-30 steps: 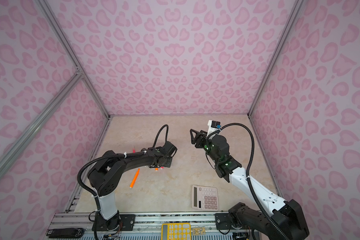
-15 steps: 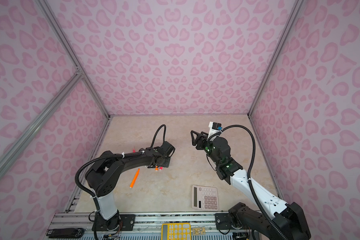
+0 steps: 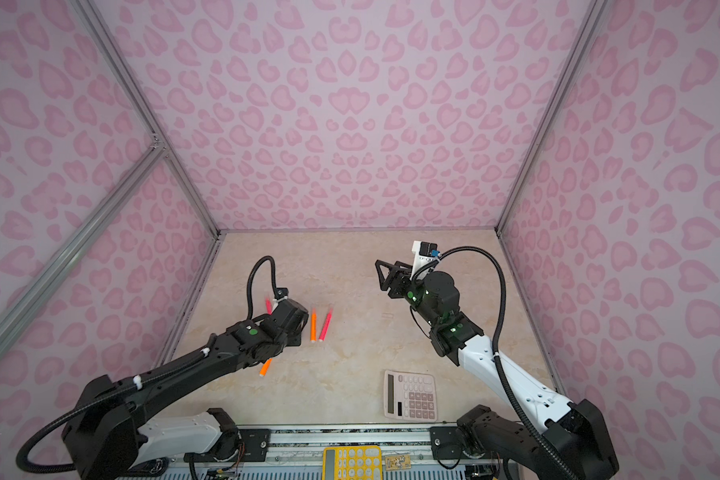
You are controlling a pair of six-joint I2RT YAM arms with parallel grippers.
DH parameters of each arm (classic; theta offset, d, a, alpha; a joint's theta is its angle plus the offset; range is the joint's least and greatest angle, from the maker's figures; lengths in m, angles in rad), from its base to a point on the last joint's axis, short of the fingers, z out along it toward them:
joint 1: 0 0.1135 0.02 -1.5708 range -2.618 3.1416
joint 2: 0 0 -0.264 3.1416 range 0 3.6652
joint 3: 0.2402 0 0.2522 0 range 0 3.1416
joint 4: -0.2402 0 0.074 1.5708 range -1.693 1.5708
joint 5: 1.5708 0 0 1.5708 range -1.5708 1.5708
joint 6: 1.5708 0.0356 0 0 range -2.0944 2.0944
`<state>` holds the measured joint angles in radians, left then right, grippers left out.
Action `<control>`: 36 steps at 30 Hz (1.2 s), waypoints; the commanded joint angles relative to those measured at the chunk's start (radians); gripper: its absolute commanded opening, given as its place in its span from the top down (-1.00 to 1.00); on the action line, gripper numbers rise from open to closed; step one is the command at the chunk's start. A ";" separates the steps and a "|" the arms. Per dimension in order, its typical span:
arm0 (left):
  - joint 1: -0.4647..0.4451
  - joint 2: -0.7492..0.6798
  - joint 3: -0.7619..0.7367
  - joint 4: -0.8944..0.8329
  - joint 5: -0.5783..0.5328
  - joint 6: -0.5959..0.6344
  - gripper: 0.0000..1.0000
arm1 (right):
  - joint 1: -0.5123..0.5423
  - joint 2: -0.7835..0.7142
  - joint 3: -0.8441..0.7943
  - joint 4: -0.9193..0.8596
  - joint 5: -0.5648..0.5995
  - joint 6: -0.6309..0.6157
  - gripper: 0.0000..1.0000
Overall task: Insert the pens into the pen caps
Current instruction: 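Lower the capped pink marker onto the table and open the left gripper, then grasp the uncapped orange marker on the table with the left gripper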
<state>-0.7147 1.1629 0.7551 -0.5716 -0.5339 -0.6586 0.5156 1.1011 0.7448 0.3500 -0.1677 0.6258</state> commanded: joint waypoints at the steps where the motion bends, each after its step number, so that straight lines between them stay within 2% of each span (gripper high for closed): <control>1: 0.020 -0.067 -0.068 -0.133 -0.044 -0.098 -0.15 | 0.006 -0.025 -0.018 0.019 -0.023 -0.001 -0.44; 7: 0.108 0.009 -0.132 -0.138 0.086 -0.134 -0.18 | 0.008 -0.061 -0.043 0.020 -0.018 0.002 -0.46; 13: 0.115 0.102 -0.135 -0.090 0.163 -0.095 -0.23 | 0.014 -0.091 -0.058 0.020 -0.018 0.006 -0.46; 24: 0.140 0.252 -0.089 -0.082 0.233 -0.051 -0.23 | 0.027 -0.105 -0.060 0.011 -0.012 0.000 -0.46; 28: 0.158 0.289 -0.082 -0.057 0.288 -0.019 -0.10 | 0.030 -0.113 -0.068 0.018 0.002 -0.001 -0.46; 35: 0.161 0.291 -0.086 -0.037 0.324 0.006 0.30 | 0.029 -0.126 -0.079 0.026 0.013 -0.002 -0.48; 36: 0.161 0.290 -0.086 -0.034 0.329 0.008 0.41 | 0.029 -0.127 -0.080 0.027 0.014 -0.002 -0.48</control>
<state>-0.5560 1.4433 0.6815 -0.5747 -0.2794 -0.6708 0.5434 0.9771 0.6746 0.3511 -0.1577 0.6277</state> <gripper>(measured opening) 0.309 0.738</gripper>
